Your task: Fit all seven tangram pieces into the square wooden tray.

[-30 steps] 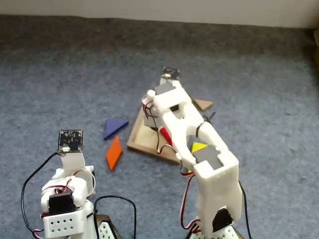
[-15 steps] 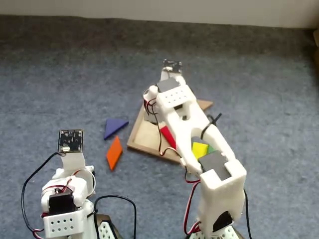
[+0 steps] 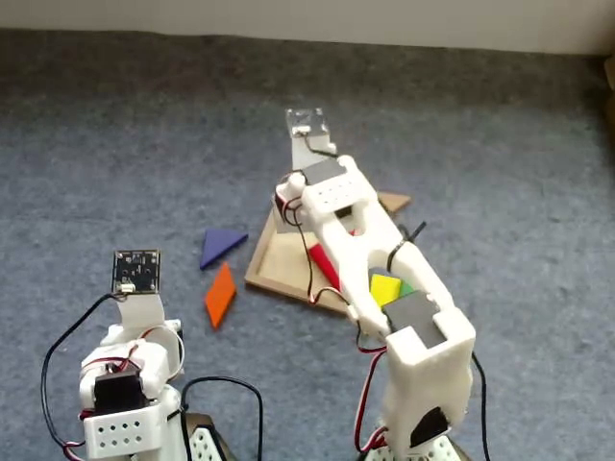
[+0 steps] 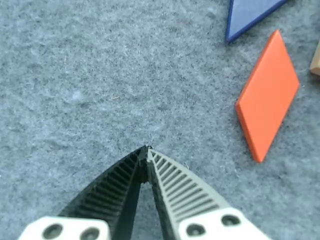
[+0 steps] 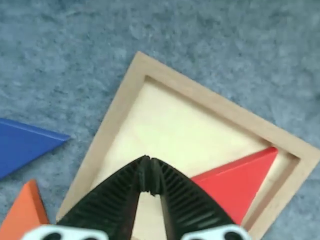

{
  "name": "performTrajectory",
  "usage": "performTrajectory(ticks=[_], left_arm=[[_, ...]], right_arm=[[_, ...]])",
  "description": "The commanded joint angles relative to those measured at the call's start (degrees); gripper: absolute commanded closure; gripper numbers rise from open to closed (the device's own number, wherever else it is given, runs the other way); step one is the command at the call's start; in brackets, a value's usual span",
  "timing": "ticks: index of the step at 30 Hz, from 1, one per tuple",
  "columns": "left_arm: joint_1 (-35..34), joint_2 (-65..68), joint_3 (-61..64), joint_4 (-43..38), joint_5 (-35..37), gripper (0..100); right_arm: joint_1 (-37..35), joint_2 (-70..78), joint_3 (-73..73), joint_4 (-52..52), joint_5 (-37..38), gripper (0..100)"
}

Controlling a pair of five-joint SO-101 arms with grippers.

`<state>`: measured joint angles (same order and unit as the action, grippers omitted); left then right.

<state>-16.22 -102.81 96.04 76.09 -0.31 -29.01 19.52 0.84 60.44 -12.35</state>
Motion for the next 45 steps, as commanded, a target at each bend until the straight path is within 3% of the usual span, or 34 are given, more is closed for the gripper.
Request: performTrajectory(ticks=[1,10,22,31,42,45], left_arm=[[-0.5,-1.5,1.1,0.3,-0.2,99],[-0.5,-1.5,1.1,0.3,-0.2,99],[-0.5,-1.5,1.1,0.3,-0.2,99],[-0.5,-1.5,1.1,0.3,-0.2,99],[-0.5,-1.5,1.1,0.3,-0.2,99],[-0.5,-1.5,1.1,0.3,-0.2,99]], right_arm=[[2.9,-3.7,1.4,-2.5,0.7,99.4],[8.7,-3.8,4.5,-3.0,0.6,99.4],[10.4,-5.1,5.1,0.5,0.6,99.4],[10.8,-23.5,3.4,11.7,0.6,99.4],[11.8,-37.1,18.6,15.6,1.4,99.4],[14.9,-37.4,20.1,15.7,6.7,99.1]])
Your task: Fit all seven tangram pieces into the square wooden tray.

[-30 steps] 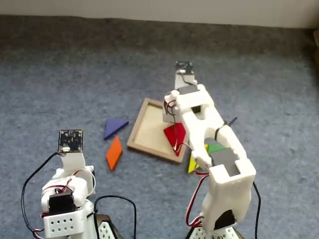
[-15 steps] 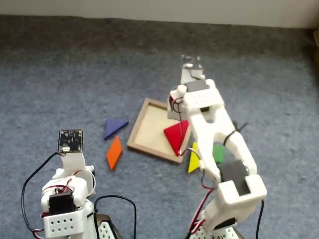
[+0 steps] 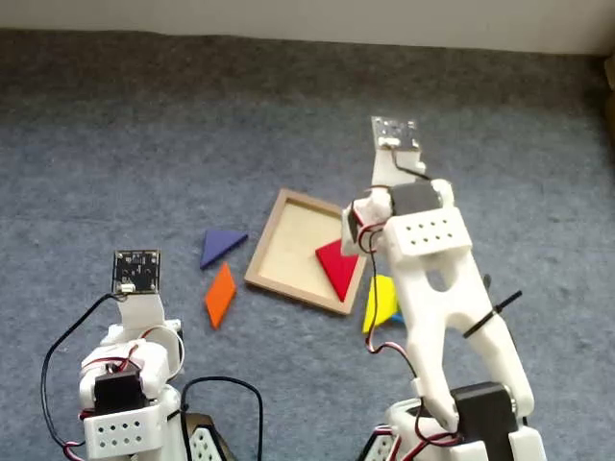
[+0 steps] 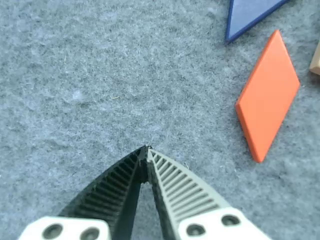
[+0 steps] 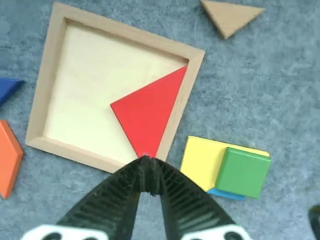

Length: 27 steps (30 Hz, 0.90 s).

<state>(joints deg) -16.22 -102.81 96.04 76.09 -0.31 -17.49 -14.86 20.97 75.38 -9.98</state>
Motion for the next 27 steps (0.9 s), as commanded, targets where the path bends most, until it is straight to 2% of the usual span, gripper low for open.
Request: performTrajectory(ticks=[1,4,8,18,27], left_arm=[[-0.5,-1.5,1.1,0.3,-0.2,99],[-0.5,-1.5,1.1,0.3,-0.2,99],[-0.5,-1.5,1.1,0.3,-0.2,99],[-0.5,-1.5,1.1,0.3,-0.2,99],[-0.5,-1.5,1.1,0.3,-0.2,99]], right_arm=[[4.7,-2.8,0.0,0.8,5.5,98.1],[7.7,-1.1,0.0,4.4,5.5,90.3],[8.0,3.3,0.0,9.7,5.9,80.1],[8.5,15.3,-2.7,9.7,8.0,79.3],[12.5,22.2,-7.2,10.0,8.7,79.2]])
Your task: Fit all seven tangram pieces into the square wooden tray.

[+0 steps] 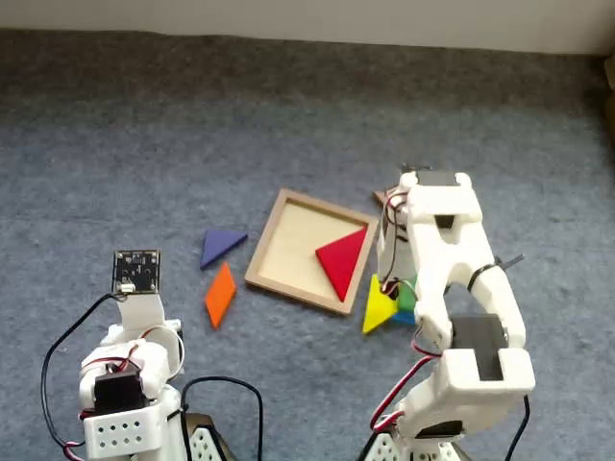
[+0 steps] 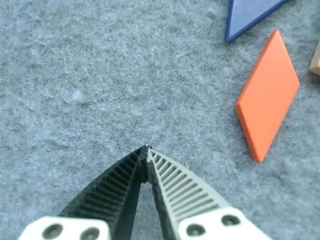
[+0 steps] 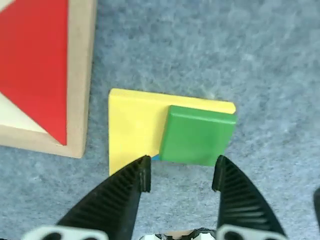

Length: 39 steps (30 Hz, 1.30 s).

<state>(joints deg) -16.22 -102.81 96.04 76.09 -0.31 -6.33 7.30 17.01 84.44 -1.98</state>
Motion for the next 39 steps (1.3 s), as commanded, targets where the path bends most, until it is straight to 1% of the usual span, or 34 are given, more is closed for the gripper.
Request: performTrajectory(ticks=[1,9,13,18,23,27,32,36,37,39], left_arm=[[-0.5,-1.5,1.1,0.3,-0.2,99],[-0.5,-1.5,1.1,0.3,-0.2,99],[-0.5,-1.5,1.1,0.3,-0.2,99],[-0.5,-1.5,1.1,0.3,-0.2,99],[-0.5,-1.5,1.1,0.3,-0.2,99],[-0.5,-1.5,1.1,0.3,-0.2,99],[-0.5,-1.5,1.1,0.3,-0.2,99],[-0.5,-1.5,1.1,0.3,-0.2,99],[-0.5,-1.5,1.1,0.3,-0.2,99],[-0.5,-1.5,1.1,0.3,-0.2,99]], right_arm=[[1.3,0.8,-3.5,0.9,0.7,79.2],[1.2,8.5,-7.3,0.6,0.7,79.3],[1.2,9.7,-8.0,0.9,0.7,80.1],[1.5,9.7,-8.0,0.9,0.7,89.9],[1.5,8.7,-8.0,1.1,0.9,91.4],[1.2,0.6,-7.6,1.1,4.4,91.4],[1.3,-12.9,-1.8,0.7,4.8,93.4],[0.0,-19.9,2.3,1.1,4.8,93.7],[-0.1,-21.0,3.3,1.2,4.9,92.8],[-1.2,-22.5,5.7,1.2,7.6,87.8]])
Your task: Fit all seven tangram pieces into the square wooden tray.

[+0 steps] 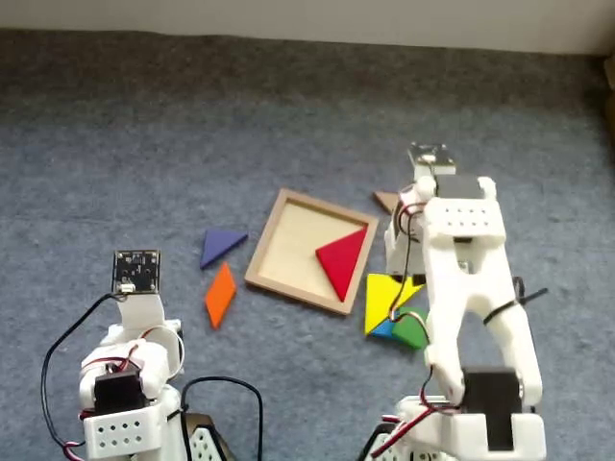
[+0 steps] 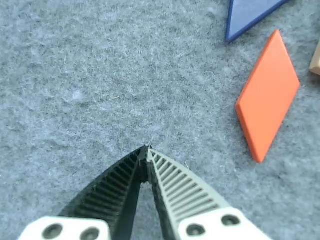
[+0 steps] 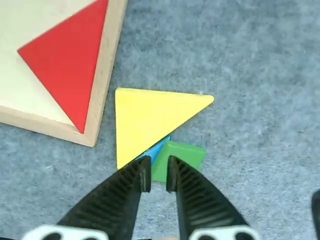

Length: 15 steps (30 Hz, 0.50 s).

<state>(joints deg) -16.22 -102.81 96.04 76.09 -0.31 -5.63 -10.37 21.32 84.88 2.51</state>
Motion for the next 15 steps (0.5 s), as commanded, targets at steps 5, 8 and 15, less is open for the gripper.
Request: performTrajectory(ticks=[5,8,15], left_arm=[[-0.5,-1.5,1.1,0.3,-0.2,99],[-0.5,-1.5,1.1,0.3,-0.2,99],[-0.5,-1.5,1.1,0.3,-0.2,99]], right_arm=[[-3.7,-5.9,8.2,1.6,11.0,76.3],[-3.9,-5.9,10.3,1.4,16.7,75.9],[-3.6,-5.4,11.5,0.5,27.9,75.7]])
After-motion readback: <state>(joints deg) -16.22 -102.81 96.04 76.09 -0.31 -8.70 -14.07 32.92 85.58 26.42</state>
